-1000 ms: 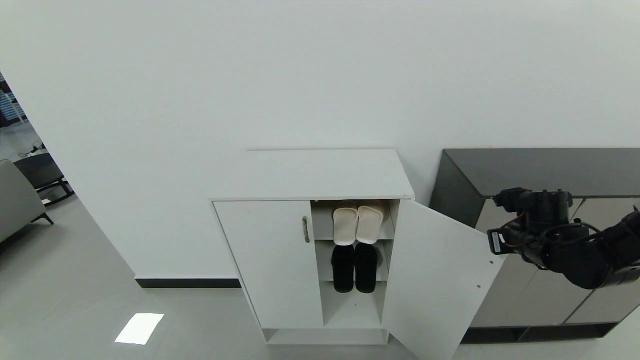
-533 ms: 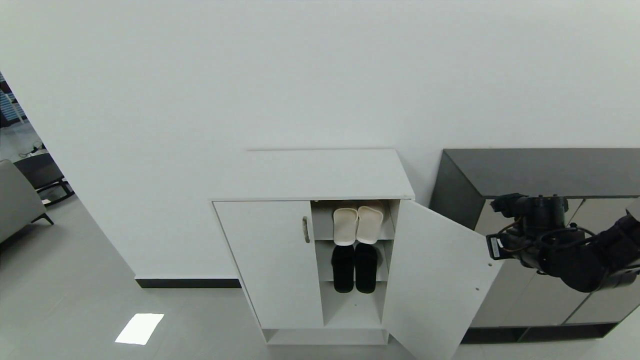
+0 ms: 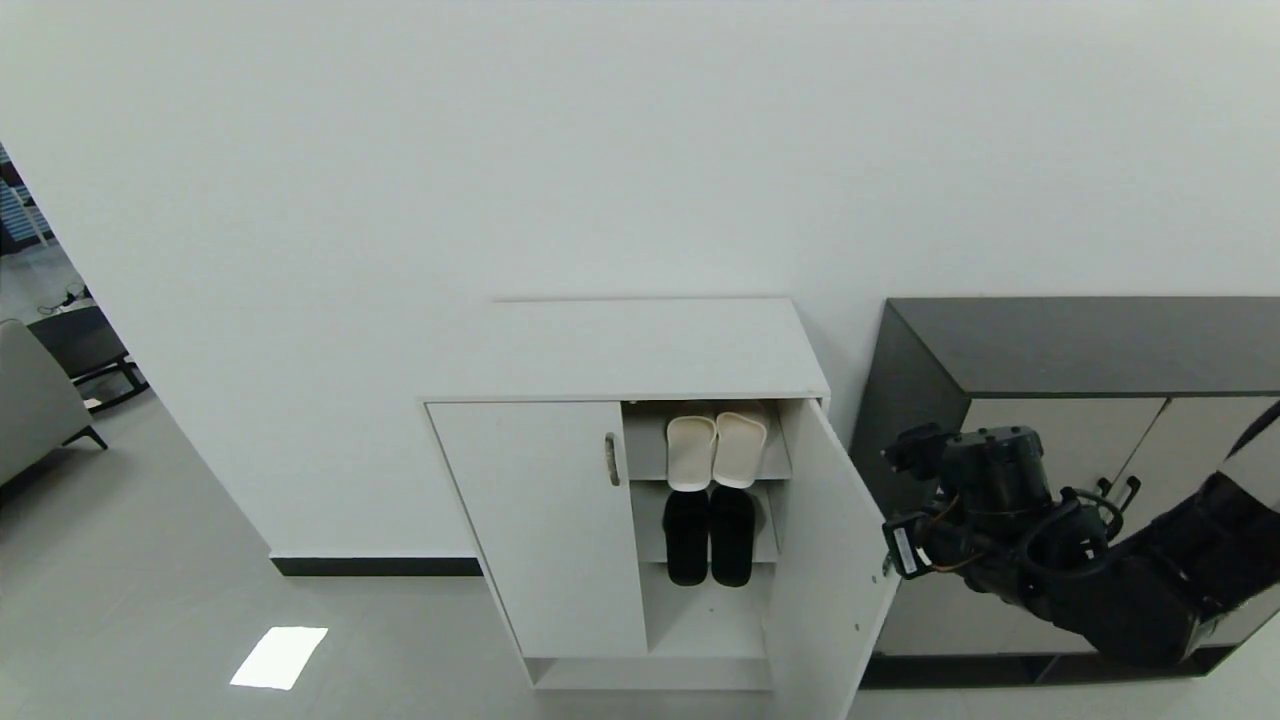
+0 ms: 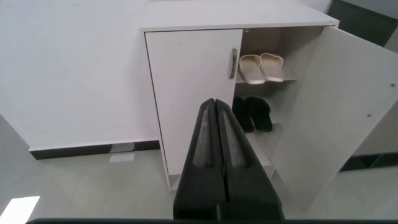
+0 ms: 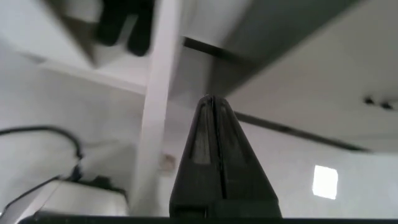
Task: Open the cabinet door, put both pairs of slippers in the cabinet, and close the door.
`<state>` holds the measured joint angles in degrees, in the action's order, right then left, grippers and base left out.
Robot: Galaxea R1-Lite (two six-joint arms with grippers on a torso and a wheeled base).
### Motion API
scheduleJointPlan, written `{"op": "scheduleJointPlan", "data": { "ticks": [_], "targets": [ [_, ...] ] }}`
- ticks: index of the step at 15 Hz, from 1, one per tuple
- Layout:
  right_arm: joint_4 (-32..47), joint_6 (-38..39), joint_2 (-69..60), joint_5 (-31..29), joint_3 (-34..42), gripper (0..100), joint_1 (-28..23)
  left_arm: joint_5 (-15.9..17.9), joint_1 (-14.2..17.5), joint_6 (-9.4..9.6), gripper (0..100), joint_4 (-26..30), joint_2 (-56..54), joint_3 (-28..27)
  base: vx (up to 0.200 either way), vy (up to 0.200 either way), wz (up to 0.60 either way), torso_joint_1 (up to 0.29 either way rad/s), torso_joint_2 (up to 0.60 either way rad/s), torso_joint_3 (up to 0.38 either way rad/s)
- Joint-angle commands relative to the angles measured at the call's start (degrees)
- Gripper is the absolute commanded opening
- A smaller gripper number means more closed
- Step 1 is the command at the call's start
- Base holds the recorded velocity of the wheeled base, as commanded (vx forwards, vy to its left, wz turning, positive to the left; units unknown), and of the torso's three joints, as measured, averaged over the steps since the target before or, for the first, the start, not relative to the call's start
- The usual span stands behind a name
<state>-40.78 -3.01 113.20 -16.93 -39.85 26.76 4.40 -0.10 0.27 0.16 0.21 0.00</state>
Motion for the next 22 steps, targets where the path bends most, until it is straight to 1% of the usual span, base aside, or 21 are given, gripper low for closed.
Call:
{"op": "scheduleJointPlan", "data": {
  "ticks": [1,5,14,17,18,20,21,22],
  "targets": [
    [-0.1,0.3,-4.2,-0.1,2.0,0,4.4,0.0,0.0,0.00,0,0.0,0.0,0.0,0.000,0.000,0.00,0.000,0.00,0.000],
    [-0.1,2.2,-5.3,-0.1,1.9,0,5.4,0.0,0.0,0.00,0,0.0,0.0,0.0,0.000,0.000,0.00,0.000,0.00,0.000],
    [-0.1,2.4,-5.1,-0.2,1.9,0,6.5,0.0,0.0,0.00,0,0.0,0.0,0.0,0.000,0.000,0.00,0.000,0.00,0.000],
    [-0.2,2.6,-5.1,0.0,1.9,0,7.5,0.0,0.0,0.17,0,0.0,0.0,0.0,0.000,0.000,0.00,0.000,0.00,0.000],
    [-0.3,4.2,-4.9,0.1,1.8,0,8.4,-0.2,0.0,0.26,0,0.0,0.0,0.0,0.000,0.000,0.00,0.000,0.00,0.000],
    [-2.6,8.0,-5.0,1.4,1.8,0,10.9,-0.2,0.0,0.17,0,0.0,0.0,0.0,0.000,0.000,0.00,0.000,0.00,0.000],
    [-3.5,8.4,-5.0,3.1,2.3,0,11.7,-0.2,0.0,0.17,0,0.0,0.0,0.0,0.000,0.000,0.00,0.000,0.00,0.000],
    [-3.5,8.4,-5.0,4.3,2.9,0,12.2,-0.2,0.0,0.26,0,0.0,0.0,0.0,0.200,0.000,0.00,-0.002,0.00,0.007]
  ]
}}
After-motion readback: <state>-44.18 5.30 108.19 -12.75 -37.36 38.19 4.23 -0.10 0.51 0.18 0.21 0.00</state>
